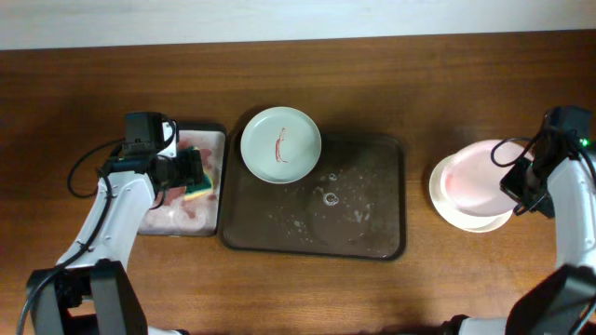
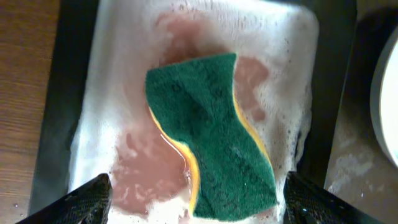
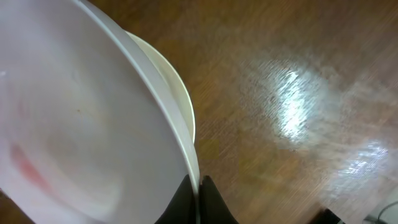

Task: Clean dirty plates on tray and stack at the side
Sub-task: 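Lower the pink plate onto the white plate stack and release with right gripper, then move right gripper to the pale green plate rim and grasp it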

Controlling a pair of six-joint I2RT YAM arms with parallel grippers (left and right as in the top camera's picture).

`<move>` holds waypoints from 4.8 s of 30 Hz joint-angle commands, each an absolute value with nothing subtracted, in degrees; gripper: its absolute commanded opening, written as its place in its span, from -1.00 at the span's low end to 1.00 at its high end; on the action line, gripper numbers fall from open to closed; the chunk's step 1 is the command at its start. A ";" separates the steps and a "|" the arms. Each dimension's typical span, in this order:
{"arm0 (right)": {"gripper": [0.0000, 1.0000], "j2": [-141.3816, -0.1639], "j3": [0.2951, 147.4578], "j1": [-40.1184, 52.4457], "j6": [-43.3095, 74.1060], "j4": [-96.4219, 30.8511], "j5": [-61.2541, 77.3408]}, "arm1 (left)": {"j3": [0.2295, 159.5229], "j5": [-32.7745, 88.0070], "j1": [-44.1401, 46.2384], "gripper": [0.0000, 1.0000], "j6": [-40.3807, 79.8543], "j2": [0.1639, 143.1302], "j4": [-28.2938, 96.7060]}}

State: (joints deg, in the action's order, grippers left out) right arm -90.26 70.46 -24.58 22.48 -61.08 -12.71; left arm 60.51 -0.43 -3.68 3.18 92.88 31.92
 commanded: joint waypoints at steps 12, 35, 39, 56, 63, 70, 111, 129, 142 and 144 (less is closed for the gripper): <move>-0.92 -84.60 76.09 -14.57 5.93 -58.87 5.54 | 60.03 -0.19 -3.81 0.85 5.82 92.90 34.00; -0.92 -91.02 76.07 40.88 12.91 -52.64 -68.90 | 60.03 -0.23 -3.81 0.95 5.80 92.90 34.13; -0.92 -94.26 76.07 43.90 12.95 -52.64 -74.59 | 60.03 -0.23 -3.81 0.95 5.80 92.90 34.13; -0.92 -93.10 76.09 25.96 26.61 -55.92 -44.42 | 60.03 -0.23 -3.81 0.95 5.80 92.90 34.15; -0.92 -91.83 76.07 0.91 27.51 -58.04 -18.48 | 60.03 -0.23 -3.81 0.94 5.80 92.90 34.15; -0.92 -92.42 74.15 -20.05 24.86 -60.90 -9.39 | 60.03 -0.23 -3.81 0.94 5.80 92.90 34.15; -0.12 -92.42 69.43 -4.91 10.72 -55.44 14.61 | 60.05 1.74 -3.75 -0.76 8.29 106.85 13.23; 0.11 -92.42 69.43 9.34 7.73 -42.15 17.17 | 60.93 6.28 -2.98 0.21 -10.74 100.47 20.71; 0.29 -93.97 83.11 14.98 9.61 -44.25 17.37 | 60.90 6.68 -3.01 0.45 -1.91 99.26 37.58; 0.29 -95.04 83.92 15.05 9.65 -43.35 17.39 | 60.90 6.70 -2.98 0.44 -1.89 99.26 37.52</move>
State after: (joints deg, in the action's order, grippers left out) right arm -93.56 81.17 14.79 9.23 -43.70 17.06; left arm 60.73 5.82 -3.07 -2.94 100.60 37.39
